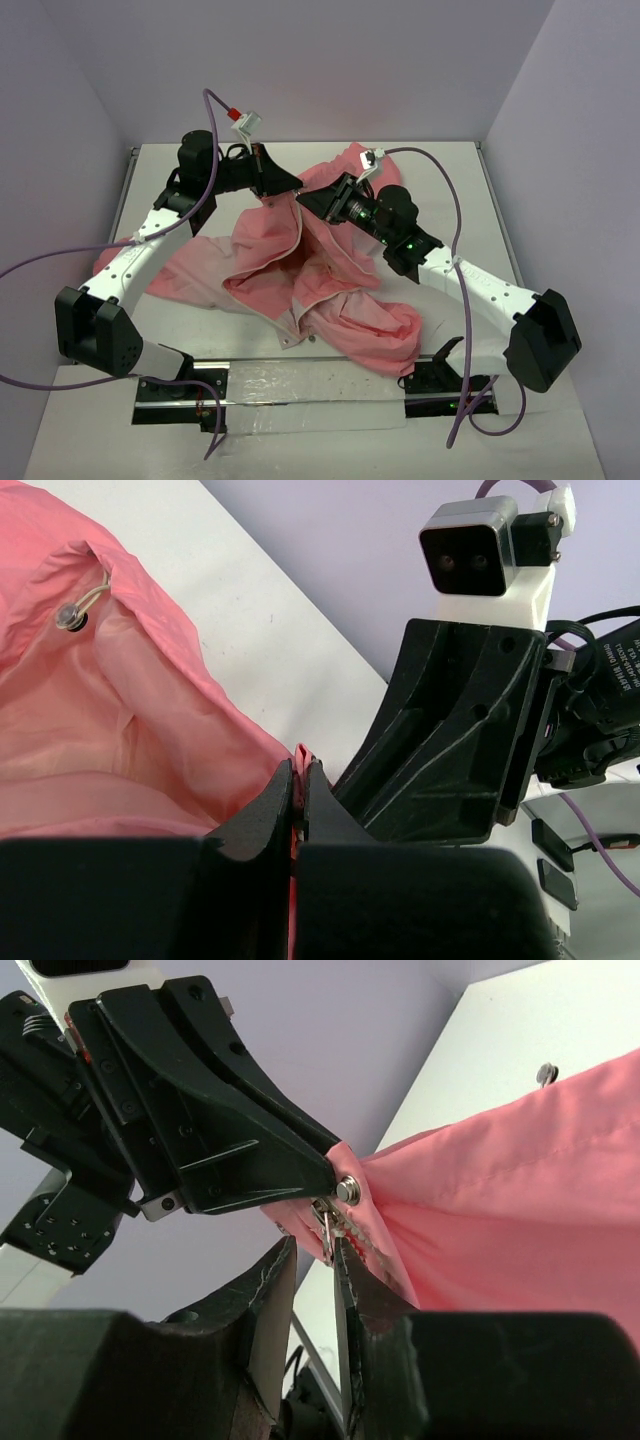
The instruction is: Zip up the jacket
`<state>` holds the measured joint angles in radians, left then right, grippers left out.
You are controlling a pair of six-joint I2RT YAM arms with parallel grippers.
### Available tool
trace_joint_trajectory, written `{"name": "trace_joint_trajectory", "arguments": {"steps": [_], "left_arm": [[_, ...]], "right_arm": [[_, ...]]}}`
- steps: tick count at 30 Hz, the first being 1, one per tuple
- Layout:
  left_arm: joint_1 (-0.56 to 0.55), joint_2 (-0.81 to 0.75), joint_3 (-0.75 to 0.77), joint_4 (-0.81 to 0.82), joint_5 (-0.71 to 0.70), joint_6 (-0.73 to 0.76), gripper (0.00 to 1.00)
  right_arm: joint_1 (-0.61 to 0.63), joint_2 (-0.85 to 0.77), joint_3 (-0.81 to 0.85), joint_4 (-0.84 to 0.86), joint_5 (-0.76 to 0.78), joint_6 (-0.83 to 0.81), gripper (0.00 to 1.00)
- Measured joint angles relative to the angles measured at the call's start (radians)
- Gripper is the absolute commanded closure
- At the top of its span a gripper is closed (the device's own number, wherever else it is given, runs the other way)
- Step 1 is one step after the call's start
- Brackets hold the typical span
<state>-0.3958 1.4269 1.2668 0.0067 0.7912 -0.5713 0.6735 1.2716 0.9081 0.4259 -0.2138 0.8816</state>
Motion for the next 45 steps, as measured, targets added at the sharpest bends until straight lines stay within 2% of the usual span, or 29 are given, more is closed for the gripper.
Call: {"name": "trace_joint_trajectory", "arguments": {"steps": [2,7,23,36,45], "left_arm": [[0.000,0.000,0.000,0.000,0.000,0.000,1.00],[0.000,-0.001,-0.001,-0.001,0.001,0.000,1.00],[0.003,-0.004,0.000,-0.071,-0.014,0.041,1.00],[0.010,-0.003,0.015,-0.155,-0.016,0.056,1.00],[0.042,0.050,0.226,-0.268,-0.103,0.081,1.00]], "right_arm": [[0.000,-0.001,0.000,0.002,0.001,-0.002,0.92],[0.000,0.000,0.000,0.002,-0.001,-0.004,1.00],[-0.002,0.007,0.013,-0.080,-0.001,-0.019,1.00],[0.037,-0.002,-0.087,-0.061,0.017,0.013,1.00],[0.069,-0.128,-0.194,-0.134,0.039,0.020,1.00]]}}
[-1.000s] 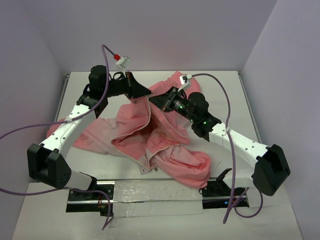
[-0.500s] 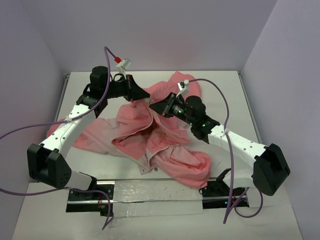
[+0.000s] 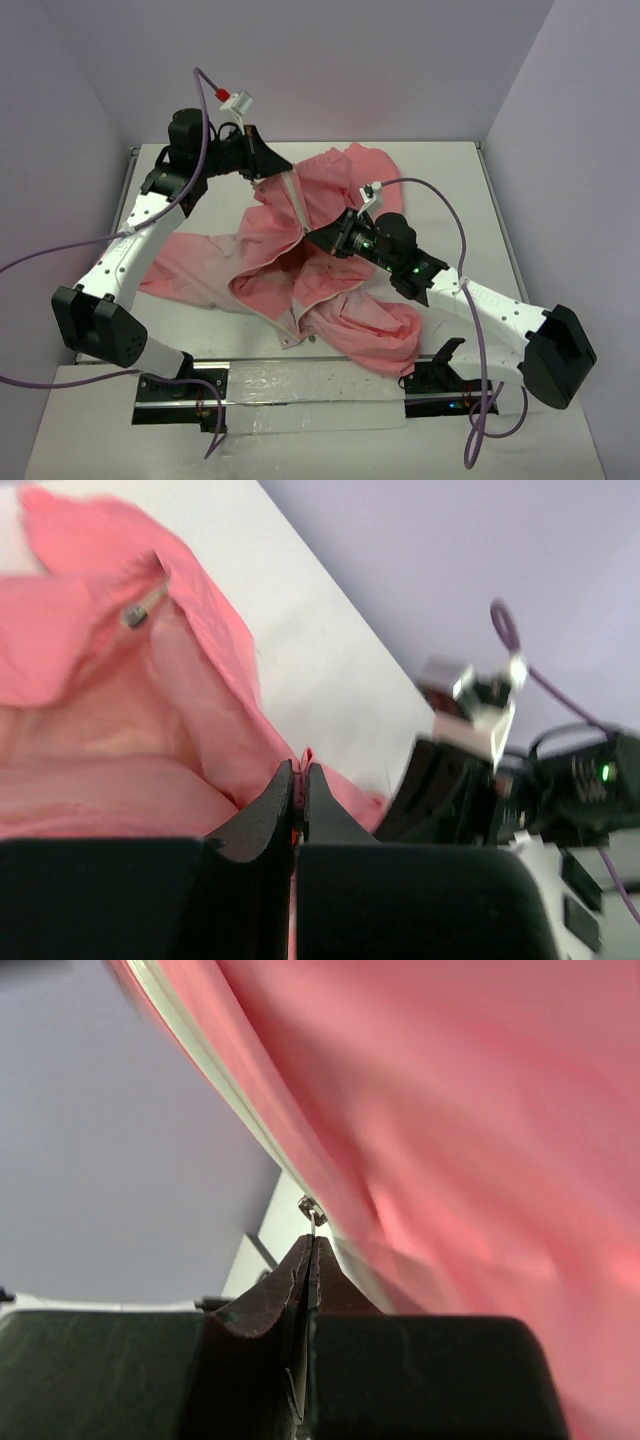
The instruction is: Zip up the jacket
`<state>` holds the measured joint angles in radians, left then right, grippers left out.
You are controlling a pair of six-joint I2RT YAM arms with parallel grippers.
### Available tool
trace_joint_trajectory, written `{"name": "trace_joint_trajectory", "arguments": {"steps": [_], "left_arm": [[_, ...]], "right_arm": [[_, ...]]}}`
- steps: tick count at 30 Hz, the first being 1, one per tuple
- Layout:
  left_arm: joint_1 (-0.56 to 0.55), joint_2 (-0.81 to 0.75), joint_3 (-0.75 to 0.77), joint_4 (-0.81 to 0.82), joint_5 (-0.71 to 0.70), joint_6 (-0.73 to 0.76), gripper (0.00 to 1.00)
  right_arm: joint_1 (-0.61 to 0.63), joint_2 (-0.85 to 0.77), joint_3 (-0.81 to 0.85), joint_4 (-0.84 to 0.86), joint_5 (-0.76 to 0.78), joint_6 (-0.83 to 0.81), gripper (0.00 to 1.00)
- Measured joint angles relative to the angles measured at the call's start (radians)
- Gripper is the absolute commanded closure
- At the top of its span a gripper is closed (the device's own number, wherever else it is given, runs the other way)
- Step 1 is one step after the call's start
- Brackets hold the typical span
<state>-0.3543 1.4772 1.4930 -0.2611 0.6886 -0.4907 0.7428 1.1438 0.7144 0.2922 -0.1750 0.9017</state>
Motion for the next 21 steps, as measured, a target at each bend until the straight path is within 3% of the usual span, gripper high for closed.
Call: {"name": "trace_joint_trajectory", "arguments": {"steps": [7,14,18,21], "left_arm": [[0.028,0.089,0.232,-0.057,-0.097,-0.021,1.00],[0.098,0.261,0.641,-0.168,-0.149,-0.048,1.00],[0.185,0.329,0.841,-0.190,-0.154,-0.117,1.00],[0.275,0.336,0.882,-0.156,-0.163,-0.177,1.00]], "right_arm": [[0.046,-0.077,-0.022,-0.080,0.031,0.010,1.00],[0.052,-0.082,-0.033,-0.082,0.046,0.022,1.00],[0.059,-0.059,-0.043,-0.091,0.039,0.026,1.00],[0.070,-0.048,-0.051,-0.117,0.030,0.026,1.00]]}}
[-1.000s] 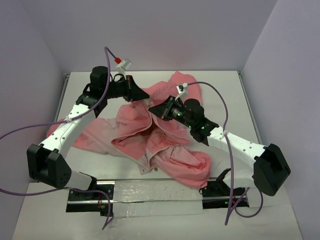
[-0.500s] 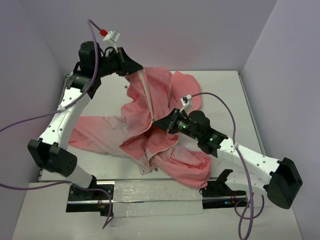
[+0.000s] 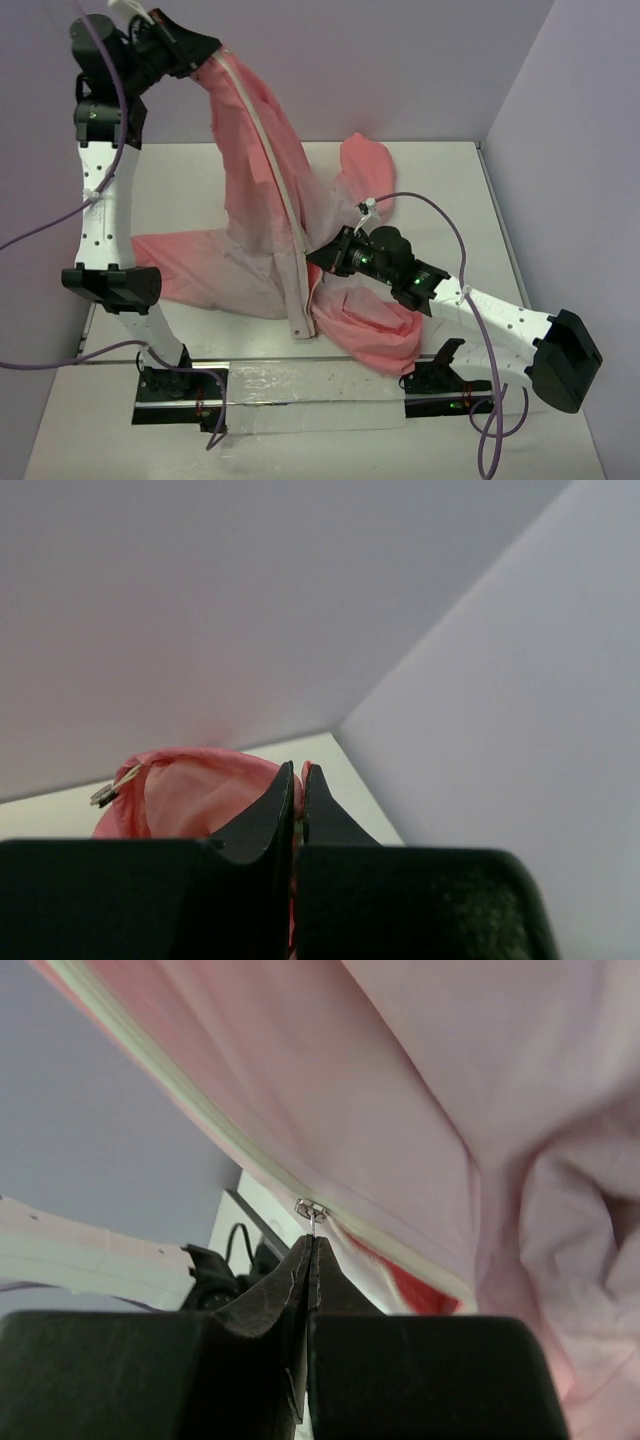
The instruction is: Zip up the jacket
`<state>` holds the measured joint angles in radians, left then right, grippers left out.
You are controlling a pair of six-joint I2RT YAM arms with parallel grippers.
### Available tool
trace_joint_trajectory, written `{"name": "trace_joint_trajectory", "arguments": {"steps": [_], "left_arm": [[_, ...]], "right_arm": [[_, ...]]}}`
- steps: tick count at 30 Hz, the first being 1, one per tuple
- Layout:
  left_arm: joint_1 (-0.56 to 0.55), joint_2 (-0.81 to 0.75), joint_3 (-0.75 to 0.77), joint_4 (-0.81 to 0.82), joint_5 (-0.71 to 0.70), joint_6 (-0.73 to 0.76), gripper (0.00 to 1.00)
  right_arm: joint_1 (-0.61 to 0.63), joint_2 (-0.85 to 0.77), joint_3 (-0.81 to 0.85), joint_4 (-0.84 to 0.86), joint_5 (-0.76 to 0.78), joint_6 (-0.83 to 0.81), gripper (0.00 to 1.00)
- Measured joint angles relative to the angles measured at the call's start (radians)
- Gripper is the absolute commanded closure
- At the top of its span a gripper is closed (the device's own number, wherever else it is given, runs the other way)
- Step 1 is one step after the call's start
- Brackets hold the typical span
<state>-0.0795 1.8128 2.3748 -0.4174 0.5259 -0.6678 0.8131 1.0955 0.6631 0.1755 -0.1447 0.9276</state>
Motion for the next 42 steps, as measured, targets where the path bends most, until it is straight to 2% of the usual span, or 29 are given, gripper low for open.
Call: {"name": "trace_joint_trajectory", "arguments": {"steps": [7,16,21,31,37,39,40,41,42], "left_arm": [[0.171,0.000,0.006,0.013,-0.087,-0.074,1.00],[0.439,0.000,0.006,0.019,-0.066,-0.172,1.00],[0.490,0.000,0.003,0.022,-0.040,-0.193,1.00],[0.531,-0.002,-0.045,0.044,0.024,-0.222,1.00],[0.507,-0.071,-0.220,0.108,0.019,-0.224,0.99],[0.486,-0.107,-0.303,0.125,-0.008,-0.198,0.82],[0.474,-0.133,-0.361,0.133,-0.021,-0.181,0.62],[0.463,-0.159,-0.421,0.135,-0.032,-0.170,0.49],[0.454,-0.189,-0.490,0.143,-0.049,-0.161,0.38]], "right_arm": [[0.018,0.004,-0.001,-0.046,-0.020,-0.001,1.00],[0.024,0.060,-0.065,-0.065,-0.062,0.047,1.00],[0.024,0.063,-0.100,-0.145,-0.048,0.089,1.00],[0.009,-0.098,-0.121,-0.249,0.043,0.104,1.00],[-0.025,-0.139,-0.043,-0.390,0.206,-0.027,1.00],[-0.095,-0.132,0.034,-0.434,0.264,-0.096,0.99],[-0.144,-0.128,0.072,-0.437,0.282,-0.129,0.87],[-0.194,-0.120,0.114,-0.433,0.303,-0.163,0.54],[-0.241,-0.111,0.146,-0.420,0.313,-0.198,0.46]]}}
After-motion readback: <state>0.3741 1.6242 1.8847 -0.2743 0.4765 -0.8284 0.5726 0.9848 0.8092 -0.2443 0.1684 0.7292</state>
